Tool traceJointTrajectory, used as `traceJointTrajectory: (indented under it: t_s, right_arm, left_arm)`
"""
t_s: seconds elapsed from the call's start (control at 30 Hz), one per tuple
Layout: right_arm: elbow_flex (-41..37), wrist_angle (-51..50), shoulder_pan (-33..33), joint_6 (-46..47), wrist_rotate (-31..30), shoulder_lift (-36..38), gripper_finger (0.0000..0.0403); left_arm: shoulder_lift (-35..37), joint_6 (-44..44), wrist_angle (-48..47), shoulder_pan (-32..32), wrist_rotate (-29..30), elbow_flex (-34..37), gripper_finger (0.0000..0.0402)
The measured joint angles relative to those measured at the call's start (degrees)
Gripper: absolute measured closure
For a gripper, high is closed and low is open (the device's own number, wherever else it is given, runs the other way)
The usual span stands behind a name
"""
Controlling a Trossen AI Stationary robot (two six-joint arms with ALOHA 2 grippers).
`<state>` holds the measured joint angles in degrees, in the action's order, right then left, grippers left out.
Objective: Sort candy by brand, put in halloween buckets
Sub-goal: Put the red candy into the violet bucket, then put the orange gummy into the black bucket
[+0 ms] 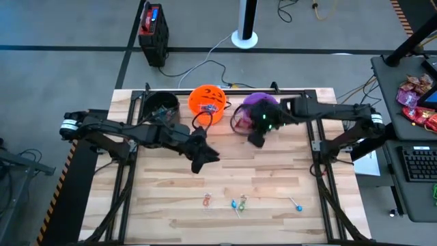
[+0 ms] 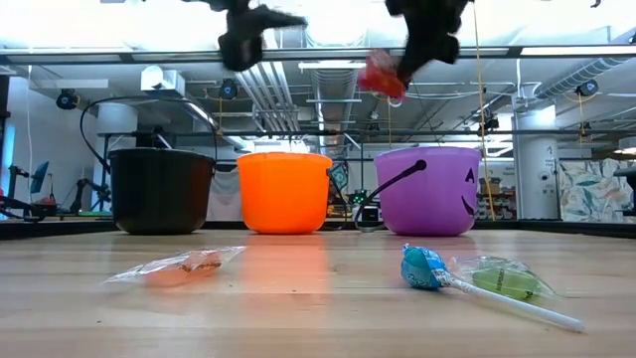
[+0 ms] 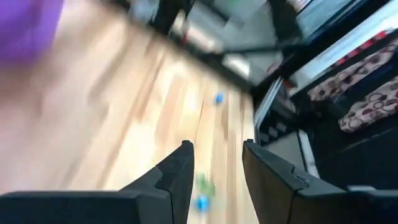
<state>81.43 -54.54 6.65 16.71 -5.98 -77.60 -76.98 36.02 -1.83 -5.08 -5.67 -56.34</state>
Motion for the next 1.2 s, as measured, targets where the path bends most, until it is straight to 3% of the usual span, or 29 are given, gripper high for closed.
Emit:
traceJointTrajectory:
  t_s: [0.07, 0.2, 0.4, 0.83, 0.97, 1.1, 1.2]
  right_arm:
    - [0.94, -4.66, 3.63, 0.14, -3.05, -0.02, 0.0375]
    - [0.79, -8.32, 11.59, -0.22, -3.16, -0.13, 0.0375]
    - [-1.14, -10.27, 19.91, 0.65, -3.04, -3.24, 0.0368]
    - [-1.16, -9.59, 21.41, 1.30, -3.08, -4.97, 0.0241]
    - [-1.16, -9.45, 21.23, 1.29, -3.00, -4.66, 0.0220]
    - [-1.28, -8.67, 21.23, 0.81, -2.90, -4.66, 0.0212]
    - [-1.61, -6.94, 21.14, -0.01, -2.58, -4.63, 0.0211]
  left_arm:
    - [0.16, 5.02, -5.97, -0.17, -2.21, 0.00, 0.0281]
    - [0.16, 14.28, -18.42, -0.98, -6.11, 0.00, 0.0281]
    - [-0.27, 23.95, -32.41, -2.40, -6.83, 0.00, 0.0281]
    - [-4.71, 44.27, -30.18, -9.28, -3.02, 0.00, 0.0280]
    - [-9.66, 52.15, -26.36, -12.69, -1.99, 0.00, 0.0280]
    - [-15.89, 53.48, -21.01, -14.65, 0.22, -1.48, 0.0280]
    - [-20.57, 52.74, -22.87, -14.77, -1.01, -5.14, 0.0280]
